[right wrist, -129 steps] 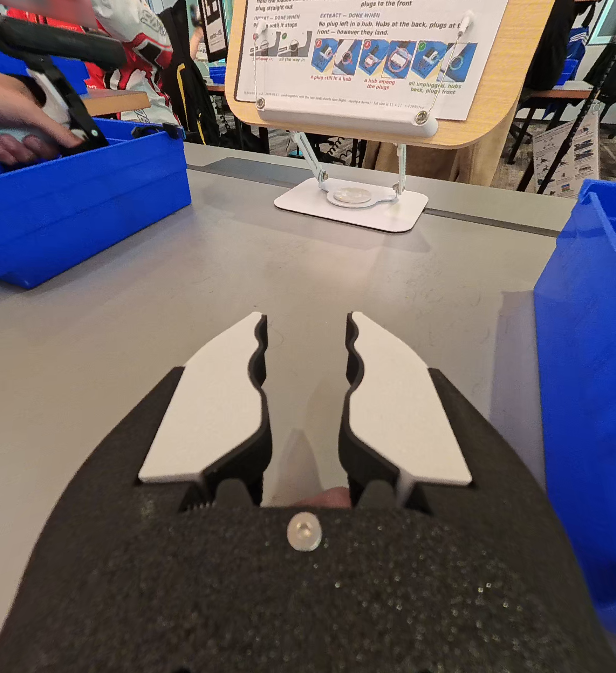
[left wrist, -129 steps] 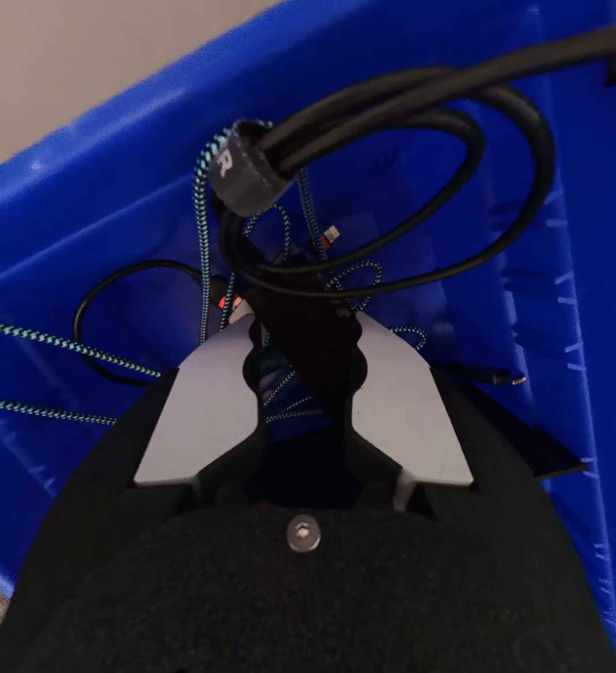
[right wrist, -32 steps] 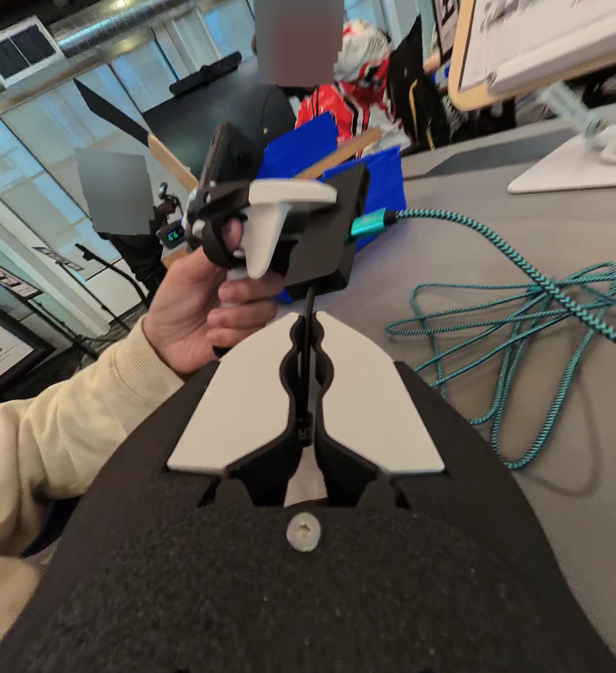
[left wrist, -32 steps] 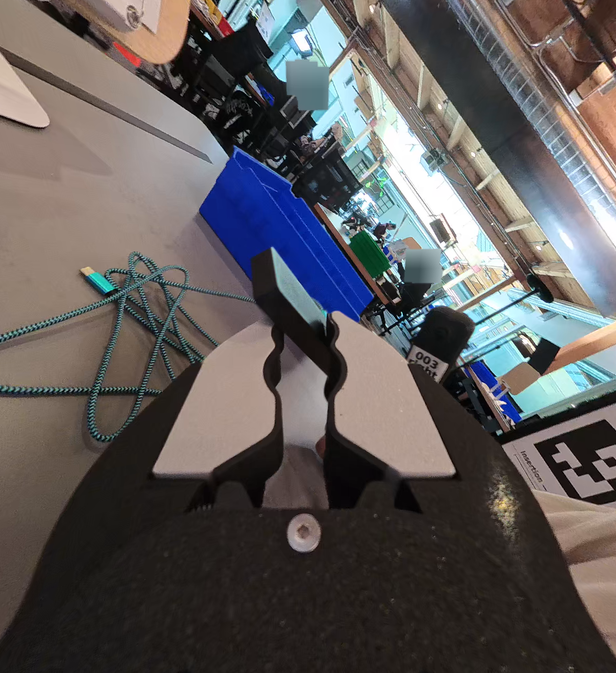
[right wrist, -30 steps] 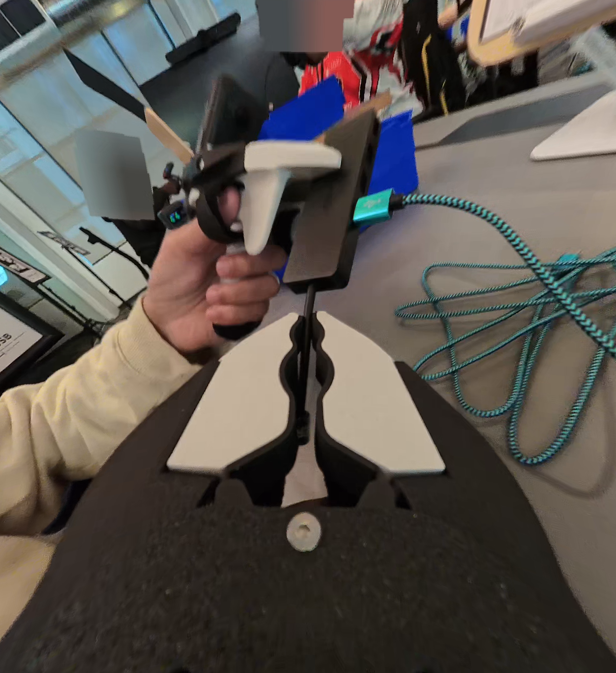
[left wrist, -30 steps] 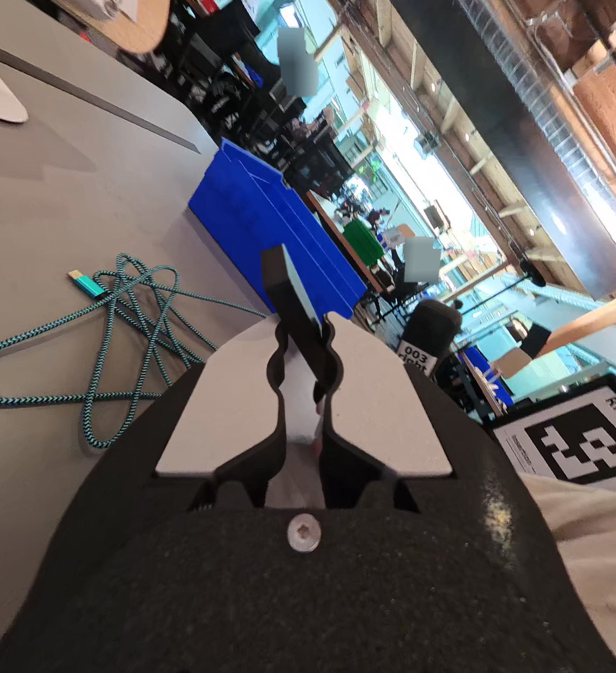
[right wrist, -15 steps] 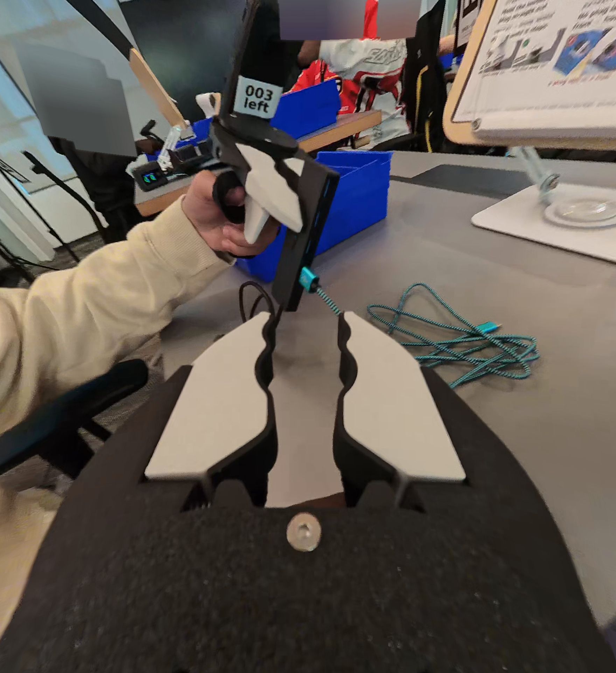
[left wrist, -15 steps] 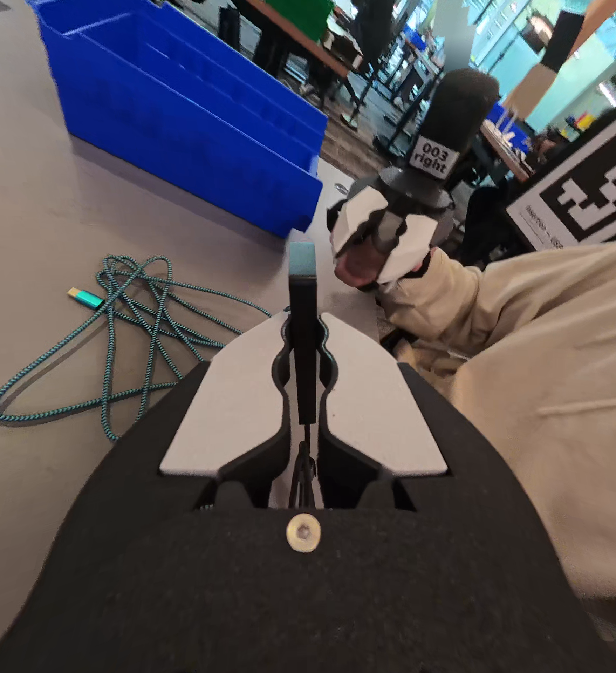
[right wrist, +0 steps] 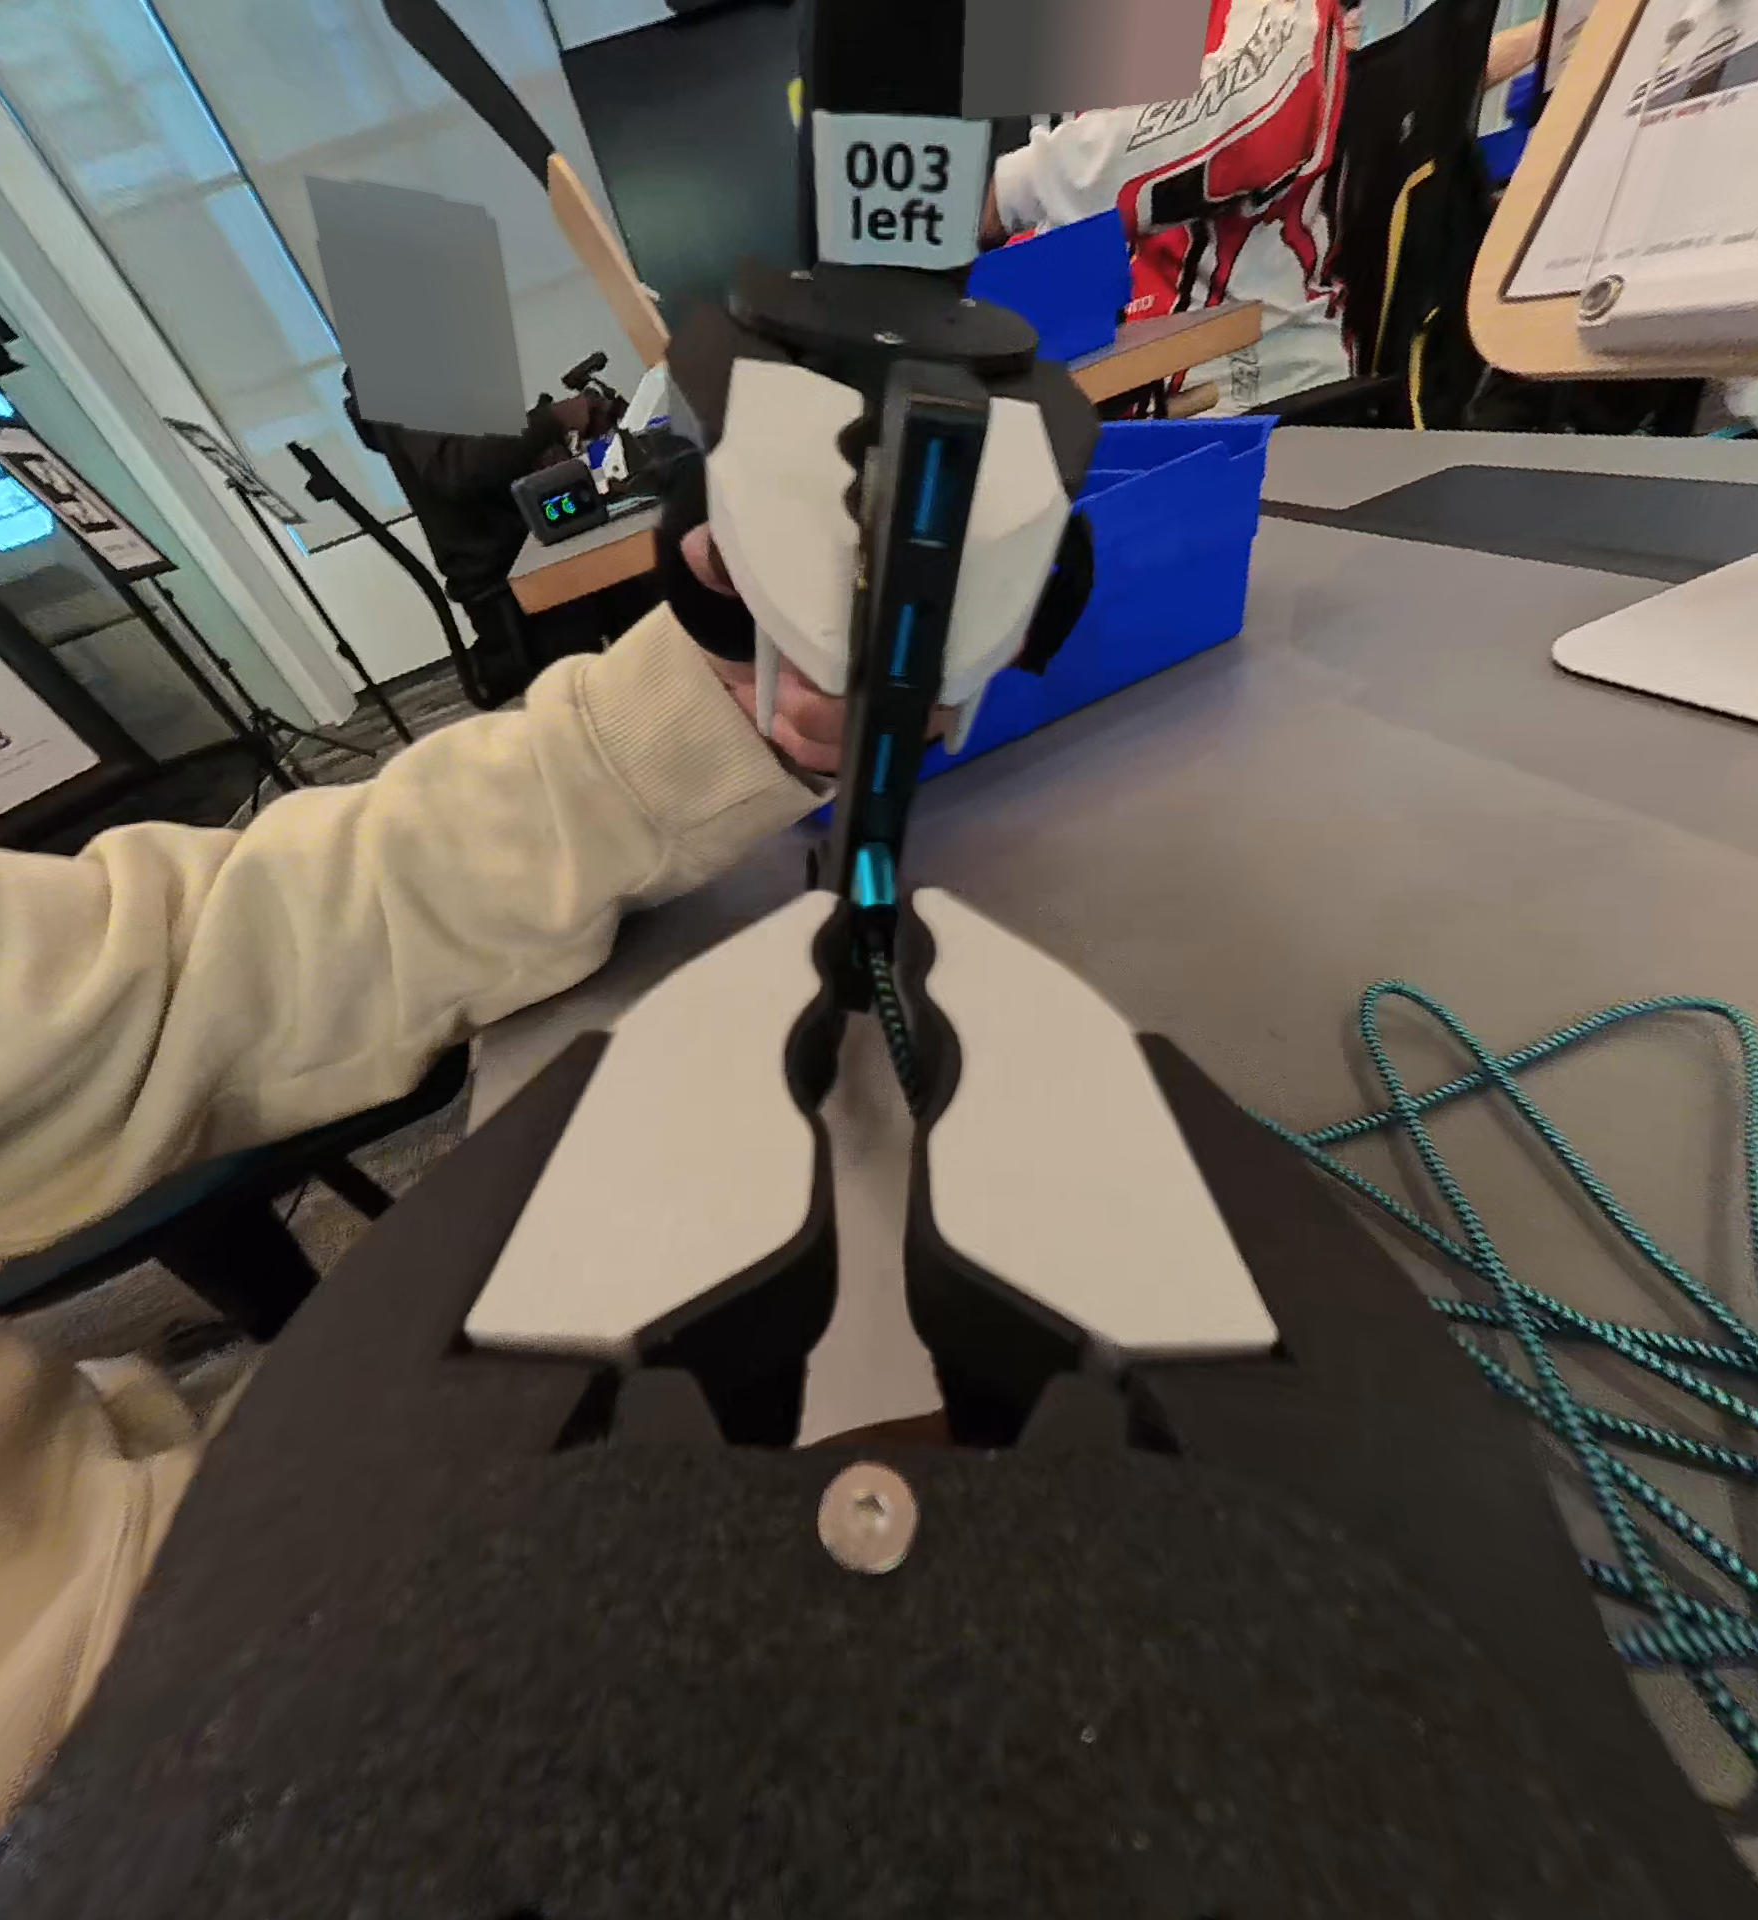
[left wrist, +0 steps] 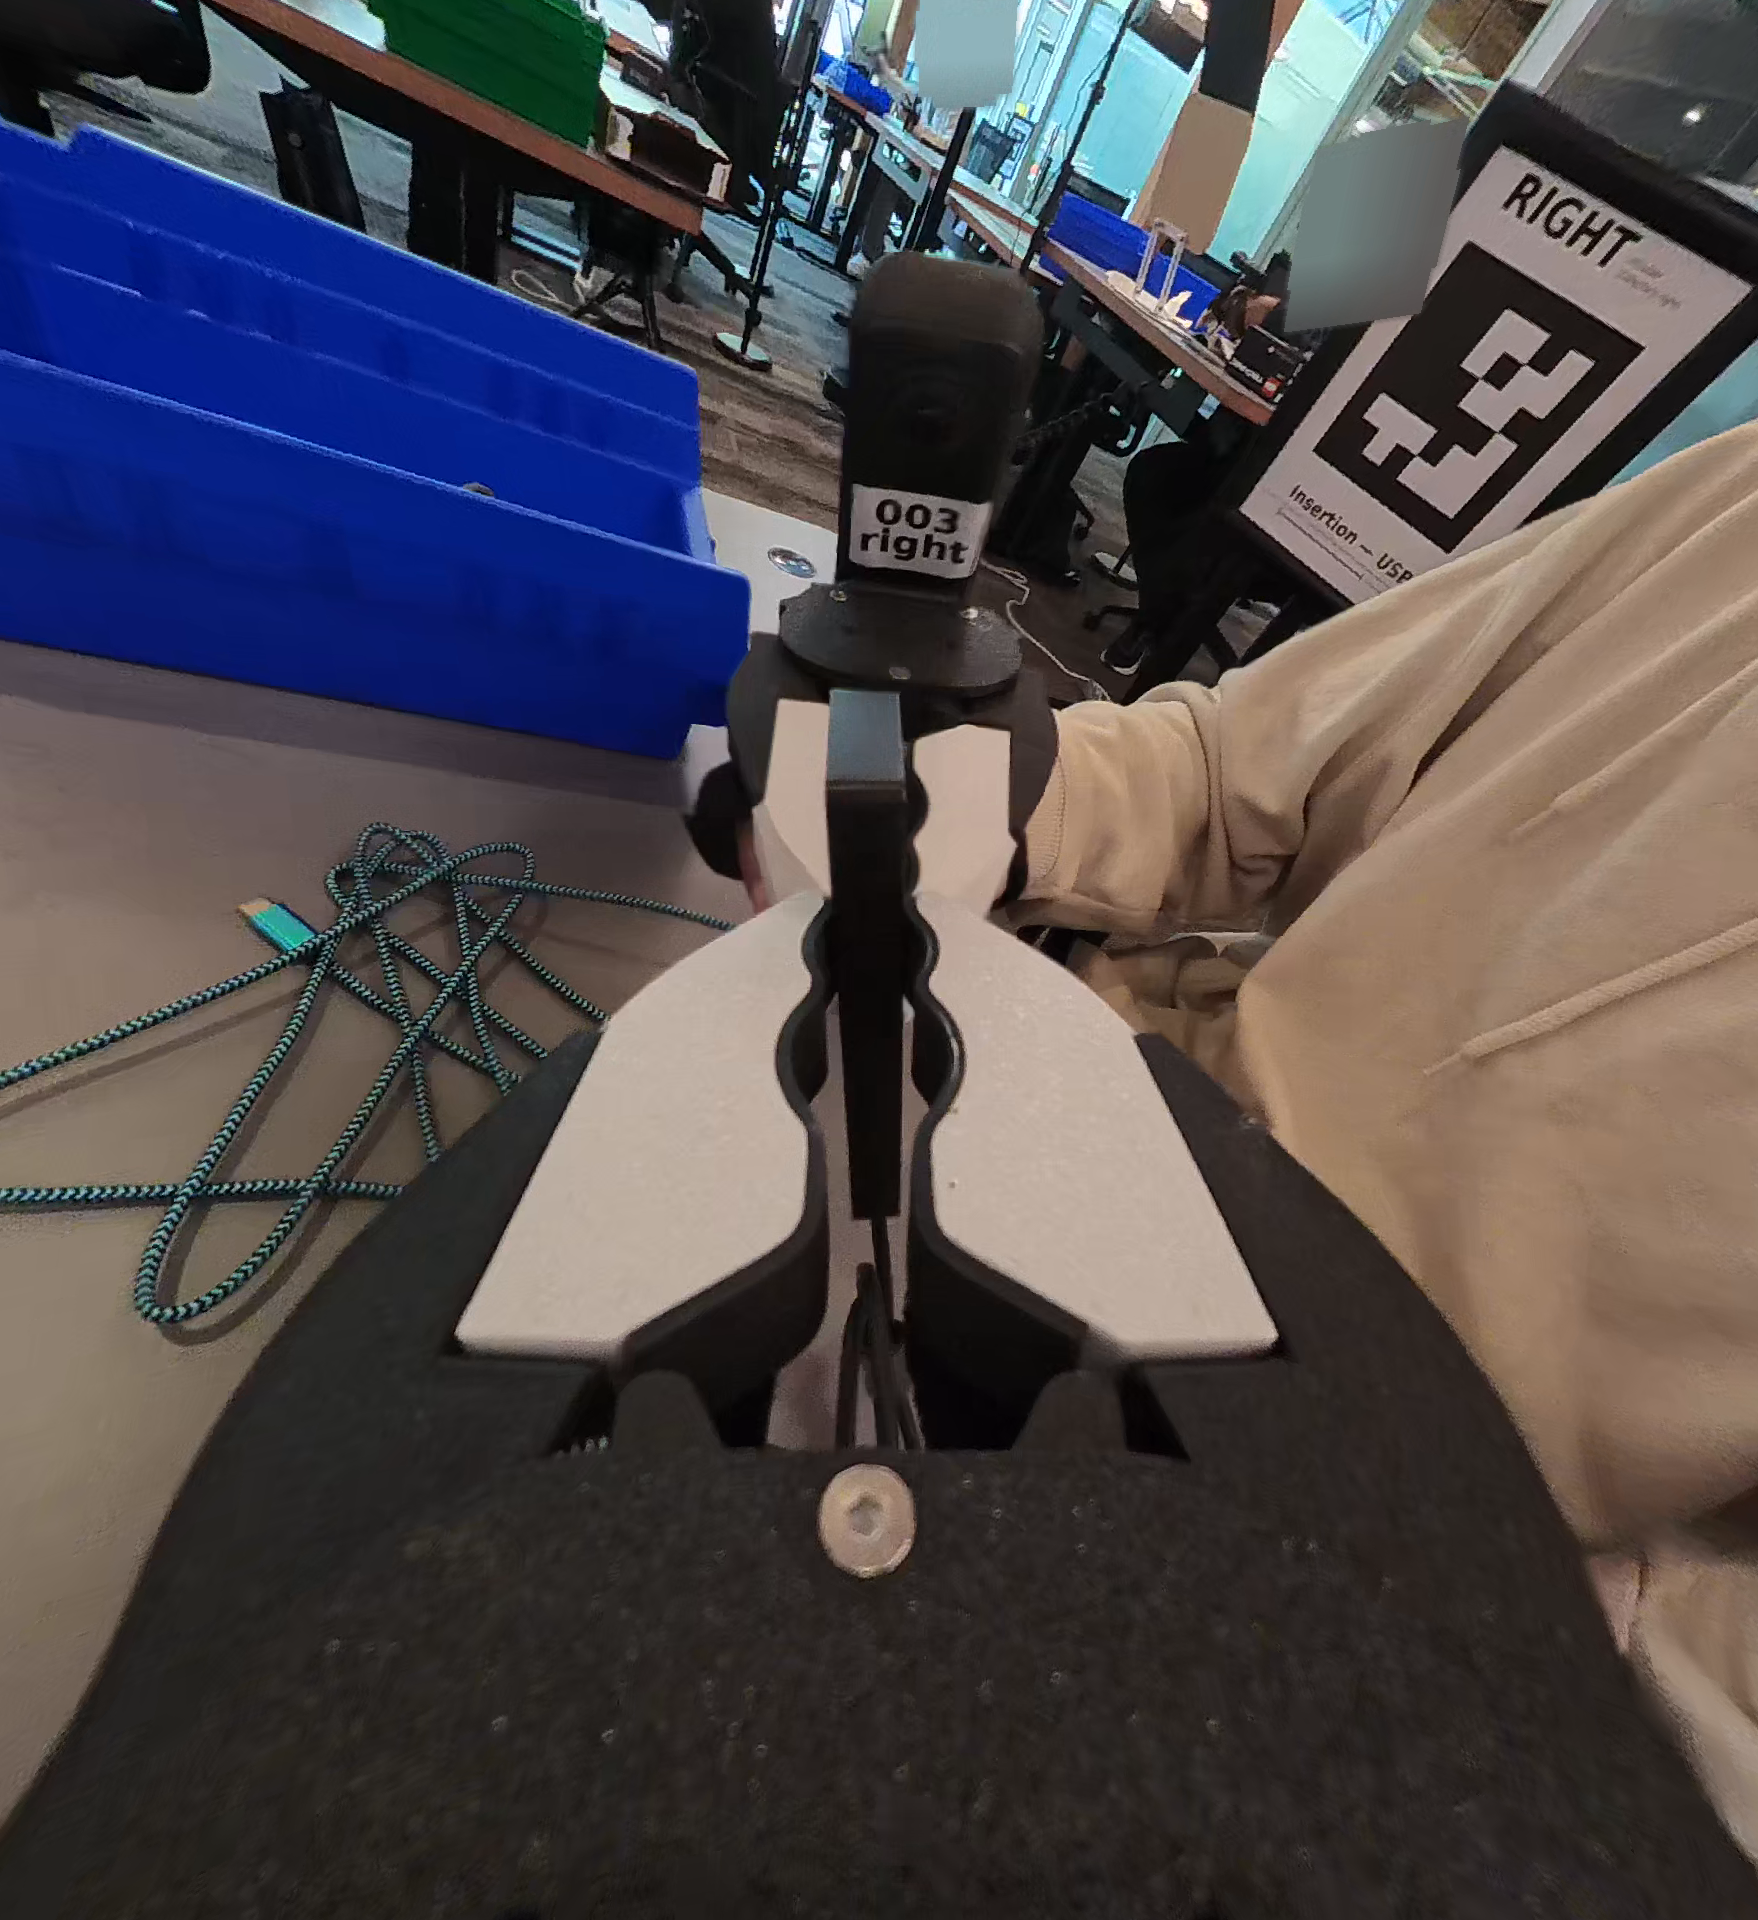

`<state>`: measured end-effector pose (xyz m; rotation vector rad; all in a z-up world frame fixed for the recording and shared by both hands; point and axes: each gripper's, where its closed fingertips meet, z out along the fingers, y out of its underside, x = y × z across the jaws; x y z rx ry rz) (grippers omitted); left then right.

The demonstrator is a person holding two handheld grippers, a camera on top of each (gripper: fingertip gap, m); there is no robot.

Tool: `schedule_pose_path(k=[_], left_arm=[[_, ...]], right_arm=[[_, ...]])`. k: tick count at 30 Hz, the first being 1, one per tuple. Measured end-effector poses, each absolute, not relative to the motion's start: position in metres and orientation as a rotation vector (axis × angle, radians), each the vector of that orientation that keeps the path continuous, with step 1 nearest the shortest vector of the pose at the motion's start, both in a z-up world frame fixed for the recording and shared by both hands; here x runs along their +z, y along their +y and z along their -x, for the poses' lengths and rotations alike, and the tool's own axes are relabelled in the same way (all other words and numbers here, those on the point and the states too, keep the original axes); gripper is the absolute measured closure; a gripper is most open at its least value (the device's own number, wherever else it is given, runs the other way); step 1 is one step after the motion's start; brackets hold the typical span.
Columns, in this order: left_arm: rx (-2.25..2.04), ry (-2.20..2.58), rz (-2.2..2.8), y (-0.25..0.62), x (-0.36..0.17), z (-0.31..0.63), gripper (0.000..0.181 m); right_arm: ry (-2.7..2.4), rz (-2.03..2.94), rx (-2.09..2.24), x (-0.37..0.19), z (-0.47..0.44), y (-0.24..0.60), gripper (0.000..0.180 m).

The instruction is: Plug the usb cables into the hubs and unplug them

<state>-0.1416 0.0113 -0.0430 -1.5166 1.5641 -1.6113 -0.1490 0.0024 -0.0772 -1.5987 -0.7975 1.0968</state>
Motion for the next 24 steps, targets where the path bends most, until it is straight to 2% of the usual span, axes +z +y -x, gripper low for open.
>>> schedule_pose_path(k=[4,8,12,14,24], left_arm=[[-1.534,1.464,1.495,0.024,-0.043,0.138,0.167],[-1.468,1.475,1.55,0.023,-0.064,0.143,0.146],[-1.484,1.492,1.551,0.018,-0.079,0.14,0.154],[-1.51,1.518,1.532,0.014,-0.079,0.139,0.166],[-1.639,1.56,1.443,0.008,-0.08,0.142,0.17]], right_arm=[[-0.741,1.604,1.04,-0.077,0.142,0.014,0.173],[-0.71,1.585,0.996,-0.076,0.14,0.018,0.173],[-0.706,1.591,1.034,-0.077,0.143,0.015,0.173],[-0.697,1.598,1.026,-0.078,0.142,0.016,0.174],[-0.705,1.604,1.064,-0.08,0.144,0.01,0.173]])
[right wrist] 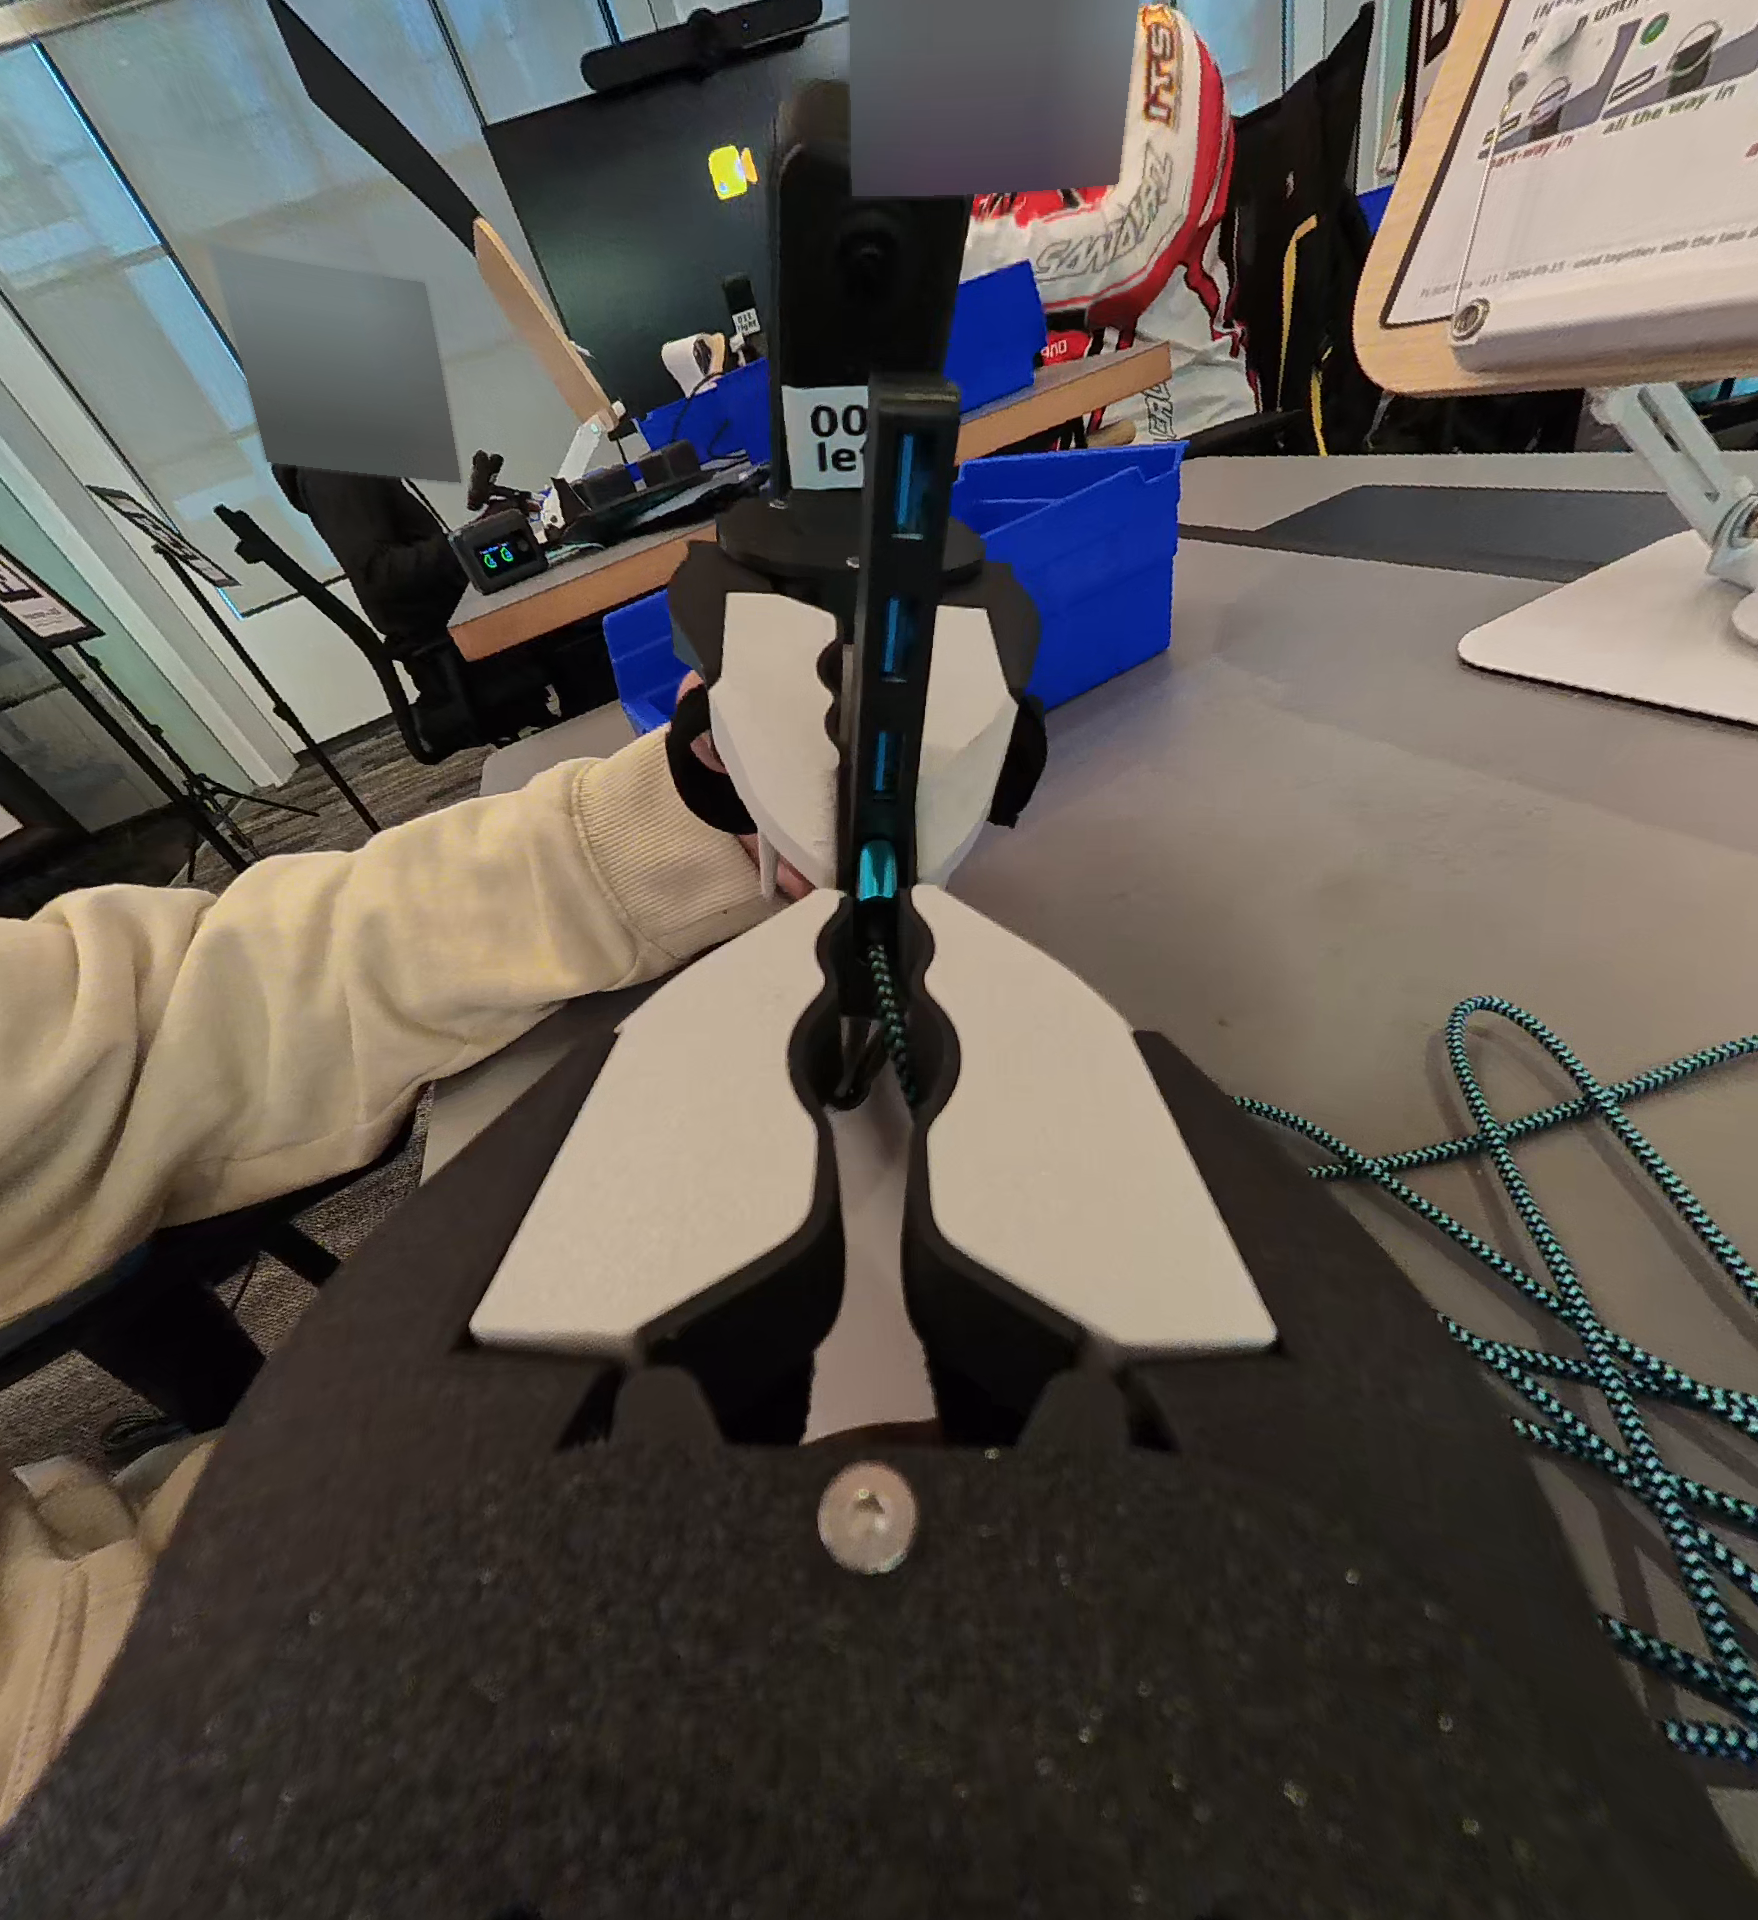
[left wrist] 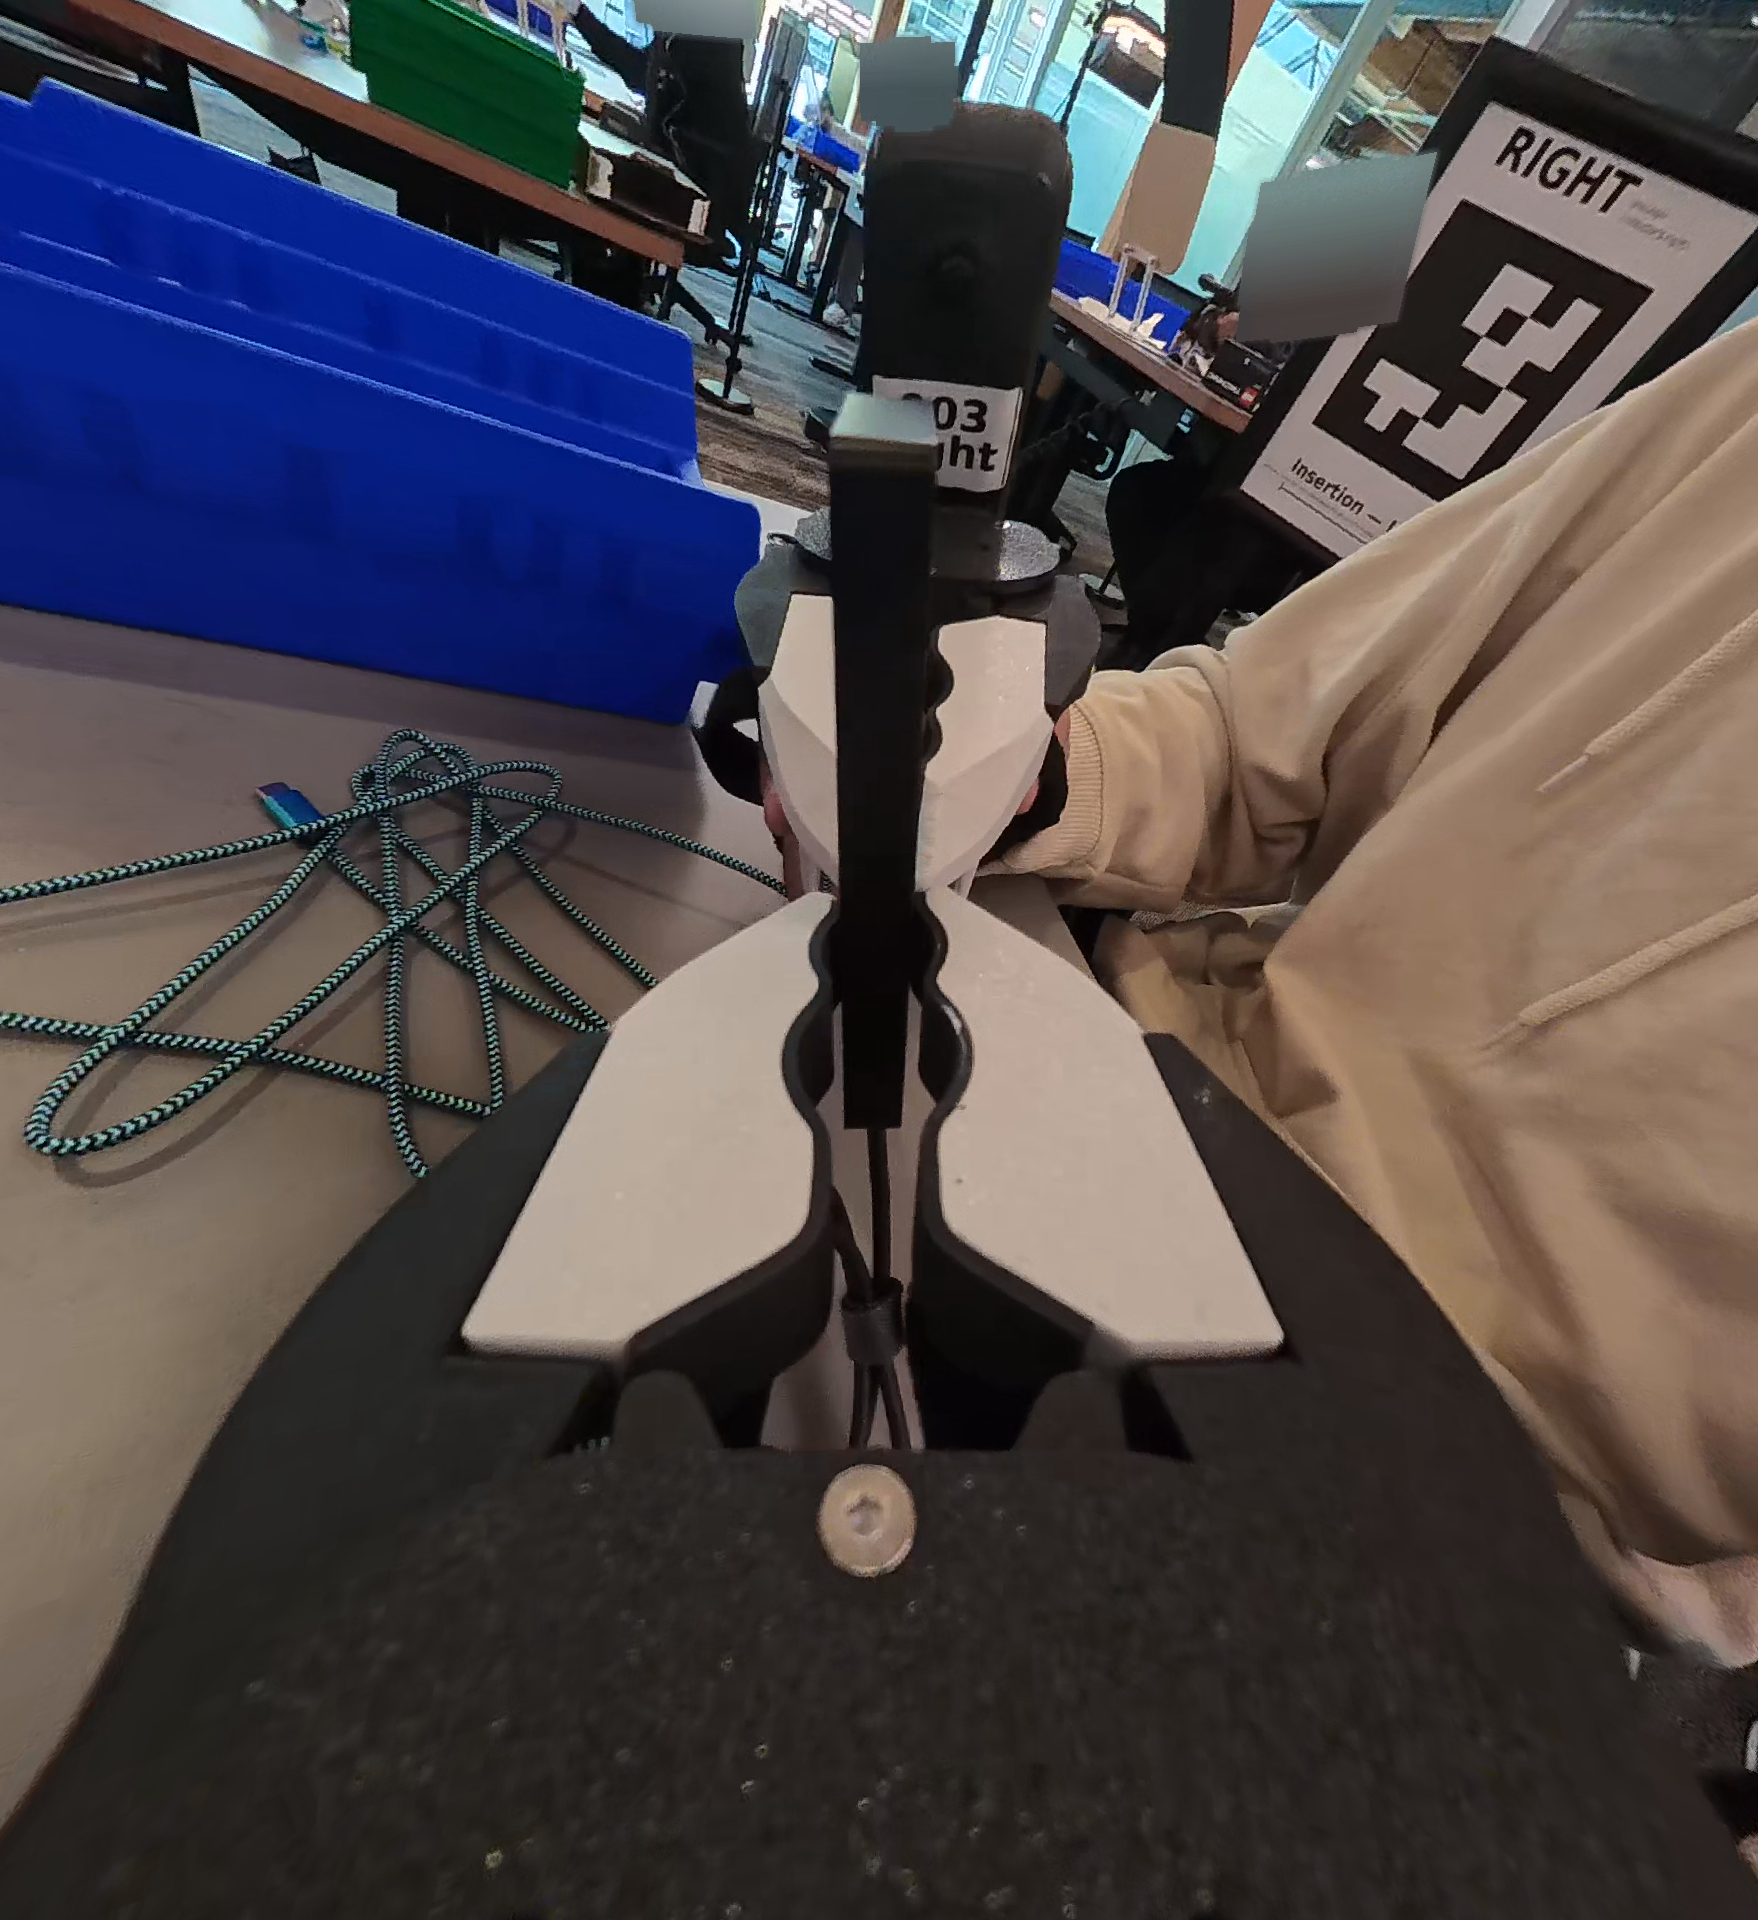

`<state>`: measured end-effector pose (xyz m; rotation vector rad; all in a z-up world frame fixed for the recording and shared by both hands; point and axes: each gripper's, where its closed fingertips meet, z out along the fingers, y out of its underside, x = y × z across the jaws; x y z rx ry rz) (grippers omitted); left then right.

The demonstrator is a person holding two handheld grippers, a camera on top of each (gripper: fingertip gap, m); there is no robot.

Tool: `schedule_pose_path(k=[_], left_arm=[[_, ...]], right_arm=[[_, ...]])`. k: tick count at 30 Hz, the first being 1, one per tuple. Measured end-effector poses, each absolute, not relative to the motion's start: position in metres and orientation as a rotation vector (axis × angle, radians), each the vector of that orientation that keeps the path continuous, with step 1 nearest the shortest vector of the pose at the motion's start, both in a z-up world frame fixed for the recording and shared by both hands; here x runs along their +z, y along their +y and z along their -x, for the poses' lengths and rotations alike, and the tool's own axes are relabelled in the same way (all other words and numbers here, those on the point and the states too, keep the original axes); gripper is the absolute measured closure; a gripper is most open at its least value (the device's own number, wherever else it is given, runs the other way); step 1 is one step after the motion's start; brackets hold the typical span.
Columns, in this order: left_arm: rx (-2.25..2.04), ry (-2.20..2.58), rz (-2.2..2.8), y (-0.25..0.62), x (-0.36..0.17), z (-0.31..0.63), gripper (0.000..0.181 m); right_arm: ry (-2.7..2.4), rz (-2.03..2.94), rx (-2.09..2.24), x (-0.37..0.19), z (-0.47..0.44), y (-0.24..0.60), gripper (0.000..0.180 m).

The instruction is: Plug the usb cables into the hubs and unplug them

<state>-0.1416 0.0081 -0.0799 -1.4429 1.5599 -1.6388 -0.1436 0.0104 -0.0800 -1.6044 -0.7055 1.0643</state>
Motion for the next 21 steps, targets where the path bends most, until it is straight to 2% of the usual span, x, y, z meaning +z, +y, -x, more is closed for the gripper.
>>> schedule_pose_path(k=[21], left_arm=[[-1.76,1.663,1.455,0.0,-0.108,0.132,0.17]], right_arm=[[-0.67,1.749,0.99,-0.109,0.133,0.002,0.173]])
